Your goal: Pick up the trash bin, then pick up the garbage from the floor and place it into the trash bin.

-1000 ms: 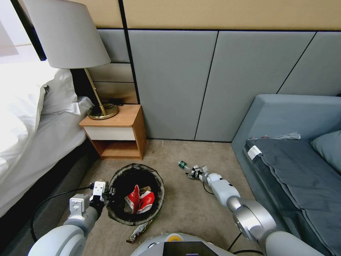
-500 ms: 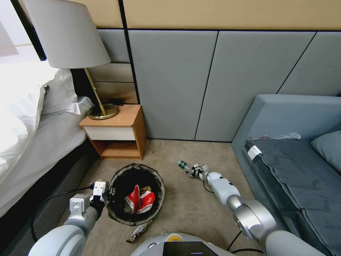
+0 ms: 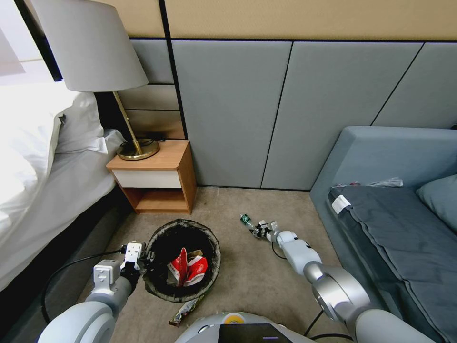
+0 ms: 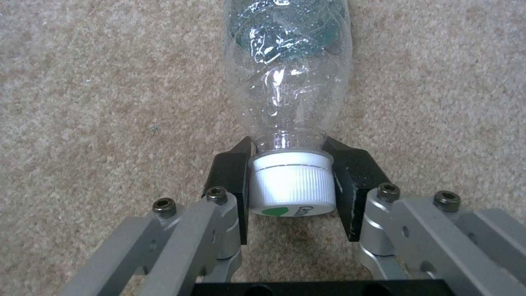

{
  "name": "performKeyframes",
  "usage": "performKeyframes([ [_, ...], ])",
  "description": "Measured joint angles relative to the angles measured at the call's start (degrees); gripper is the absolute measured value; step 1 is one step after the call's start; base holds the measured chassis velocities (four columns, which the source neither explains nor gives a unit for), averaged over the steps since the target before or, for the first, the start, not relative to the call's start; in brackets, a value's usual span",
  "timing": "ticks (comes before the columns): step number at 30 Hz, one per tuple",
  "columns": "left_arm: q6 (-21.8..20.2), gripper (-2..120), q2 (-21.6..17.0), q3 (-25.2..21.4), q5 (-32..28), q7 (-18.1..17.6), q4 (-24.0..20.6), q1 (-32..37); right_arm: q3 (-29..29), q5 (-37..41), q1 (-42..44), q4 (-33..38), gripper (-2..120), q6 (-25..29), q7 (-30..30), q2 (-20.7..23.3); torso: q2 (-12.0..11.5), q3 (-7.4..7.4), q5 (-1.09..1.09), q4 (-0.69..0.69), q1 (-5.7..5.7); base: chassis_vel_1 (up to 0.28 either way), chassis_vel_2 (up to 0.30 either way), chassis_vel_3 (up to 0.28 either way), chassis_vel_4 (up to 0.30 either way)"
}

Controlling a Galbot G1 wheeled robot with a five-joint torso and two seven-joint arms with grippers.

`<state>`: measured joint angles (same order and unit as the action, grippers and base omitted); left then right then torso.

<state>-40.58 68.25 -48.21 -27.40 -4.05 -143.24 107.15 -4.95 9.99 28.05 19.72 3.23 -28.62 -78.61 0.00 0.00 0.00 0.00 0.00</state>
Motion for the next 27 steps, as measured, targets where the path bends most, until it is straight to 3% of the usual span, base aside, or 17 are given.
performKeyframes([
  [20,0.01,2,0.44,0.07,0.47,0.04,0.0,0.14,-0.68,0.02,1.45,1.79,30,2.07,1.91,0.65,0.01,0.0,0.0,0.0,0.0,0.0,0.0,0.0,0.0],
  [24,0.06,2,0.49,0.04,0.49,0.05,0.0,0.13,-1.17,1.11,3.83,8.97,30,1.92,4.63,2.26,0.01,0.0,0.01,0.0,0.0,0.0,0.0,0.0,0.0],
  [27,0.14,2,0.4,-0.07,0.5,0.05,0.0,0.05,-1.78,3.29,7.78,21.1,30,0.23,6.78,5.47,0.01,0.0,0.01,0.0,0.0,0.0,0.0,0.0,0.0],
])
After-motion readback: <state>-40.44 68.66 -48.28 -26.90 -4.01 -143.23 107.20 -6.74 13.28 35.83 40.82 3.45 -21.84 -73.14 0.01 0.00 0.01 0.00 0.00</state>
